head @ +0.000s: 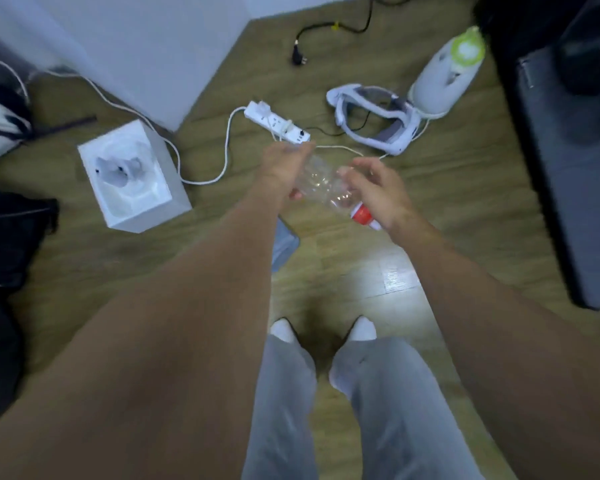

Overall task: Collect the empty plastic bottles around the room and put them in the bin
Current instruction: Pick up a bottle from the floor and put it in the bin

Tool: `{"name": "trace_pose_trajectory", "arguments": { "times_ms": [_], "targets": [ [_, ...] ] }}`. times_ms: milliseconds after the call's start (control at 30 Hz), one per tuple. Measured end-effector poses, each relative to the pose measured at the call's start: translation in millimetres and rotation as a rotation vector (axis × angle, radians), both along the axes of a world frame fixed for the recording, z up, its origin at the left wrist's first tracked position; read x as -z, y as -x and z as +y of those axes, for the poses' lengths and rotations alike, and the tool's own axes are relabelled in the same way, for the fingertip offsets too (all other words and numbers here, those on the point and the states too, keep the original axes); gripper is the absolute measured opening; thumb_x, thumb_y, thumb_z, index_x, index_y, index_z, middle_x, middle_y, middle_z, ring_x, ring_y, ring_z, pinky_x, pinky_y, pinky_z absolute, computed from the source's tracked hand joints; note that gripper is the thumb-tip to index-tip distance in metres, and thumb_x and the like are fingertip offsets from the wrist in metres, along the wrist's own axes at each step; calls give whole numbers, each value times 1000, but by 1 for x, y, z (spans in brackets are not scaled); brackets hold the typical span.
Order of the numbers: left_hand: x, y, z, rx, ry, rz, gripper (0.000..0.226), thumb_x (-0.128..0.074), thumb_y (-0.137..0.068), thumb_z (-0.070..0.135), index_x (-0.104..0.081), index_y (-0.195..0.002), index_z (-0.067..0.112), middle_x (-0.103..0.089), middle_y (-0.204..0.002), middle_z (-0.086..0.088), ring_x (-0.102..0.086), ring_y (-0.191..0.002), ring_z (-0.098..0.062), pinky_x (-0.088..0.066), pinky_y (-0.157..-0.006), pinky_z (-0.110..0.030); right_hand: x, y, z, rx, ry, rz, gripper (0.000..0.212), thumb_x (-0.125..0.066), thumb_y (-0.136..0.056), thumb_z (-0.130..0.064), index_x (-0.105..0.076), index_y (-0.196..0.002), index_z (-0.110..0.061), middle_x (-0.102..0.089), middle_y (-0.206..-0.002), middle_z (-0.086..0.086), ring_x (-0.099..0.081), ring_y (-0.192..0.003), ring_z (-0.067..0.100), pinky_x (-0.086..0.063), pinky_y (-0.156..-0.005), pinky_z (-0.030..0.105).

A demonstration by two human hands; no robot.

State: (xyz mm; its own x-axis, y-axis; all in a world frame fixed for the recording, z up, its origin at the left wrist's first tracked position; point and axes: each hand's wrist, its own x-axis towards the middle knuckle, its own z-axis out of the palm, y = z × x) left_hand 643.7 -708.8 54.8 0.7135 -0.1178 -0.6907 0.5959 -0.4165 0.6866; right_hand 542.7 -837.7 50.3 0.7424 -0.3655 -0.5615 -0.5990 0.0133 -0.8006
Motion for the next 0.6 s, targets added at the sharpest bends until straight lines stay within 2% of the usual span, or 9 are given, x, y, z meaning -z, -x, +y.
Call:
{"name": "trace_pose_trajectory", "arguments": {
  "times_ms": [67,167,233,300,367,433,500,600],
  "targets": [
    [-86,-2,-18,29,1,-91,23,-63,-85,33,-57,-70,18,-62,-72,-6,-61,-58,-26,-41,-35,-20,-81,8,-17,148,55,-25,18,-58,-96,-34,-63,-101,-18,-67,-84,3,-64,-59,15,-45,-43,23],
    [-205,1,-49,81,64,-213,21,-55,-85,30,-59,-71,15,-66,-76,-6,-65,-61,-26,-45,-39,-24,-193,20,-38,315,224,-98,29,-50,-96,-35,-64,-89,-11,-69,-80,13,-68,-54,23,-41,-39,22],
    [-269,7,-68,115,148,-257,17,-55,-85,26,-60,-72,16,-65,-76,-5,-64,-64,-25,-47,-45,-26,-261,32,-50,415,369,-180,32,-51,-92,-36,-63,-79,-9,-68,-73,10,-69,-61,26,-46,-49,27],
    [-319,19,-87,145,242,-286,15,-56,-84,26,-58,-73,17,-63,-76,-5,-60,-60,-25,-42,-41,-24,-321,49,-62,548,458,-269,27,-55,-90,-35,-60,-71,-15,-62,-64,-3,-65,-62,20,-52,-61,33],
    [-363,37,-107,243,323,-321,18,-54,-85,31,-58,-78,15,-65,-78,-11,-57,-49,-26,-32,-36,-21,-375,72,-71,715,417,-405,23,-59,-88,-38,-60,-72,-21,-61,-67,-6,-59,-61,14,-53,-62,35],
    [-407,64,-124,330,392,-339,21,-50,-88,32,-57,-81,15,-65,-77,-12,-54,-38,-25,-27,-37,-21,-422,102,-74,843,355,-534,22,-61,-90,-39,-59,-78,-21,-60,-73,-1,-53,-57,12,-47,-54,29],
    [-451,97,-138,370,472,-341,20,-49,-90,32,-55,-80,16,-64,-75,-9,-52,-36,-21,-30,-39,-22,-464,134,-76,928,381,-633,22,-61,-90,-42,-58,-82,-22,-60,-79,2,-52,-61,13,-43,-52,25],
    [-505,154,-161,484,586,-325,18,-50,-93,32,-56,-84,18,-67,-77,-8,-59,-45,-21,-39,-41,-21,-514,196,-80,1007,486,-727,20,-62,-90,-44,-60,-92,-24,-64,-85,2,-55,-67,13,-46,-56,24]
  ]
}}
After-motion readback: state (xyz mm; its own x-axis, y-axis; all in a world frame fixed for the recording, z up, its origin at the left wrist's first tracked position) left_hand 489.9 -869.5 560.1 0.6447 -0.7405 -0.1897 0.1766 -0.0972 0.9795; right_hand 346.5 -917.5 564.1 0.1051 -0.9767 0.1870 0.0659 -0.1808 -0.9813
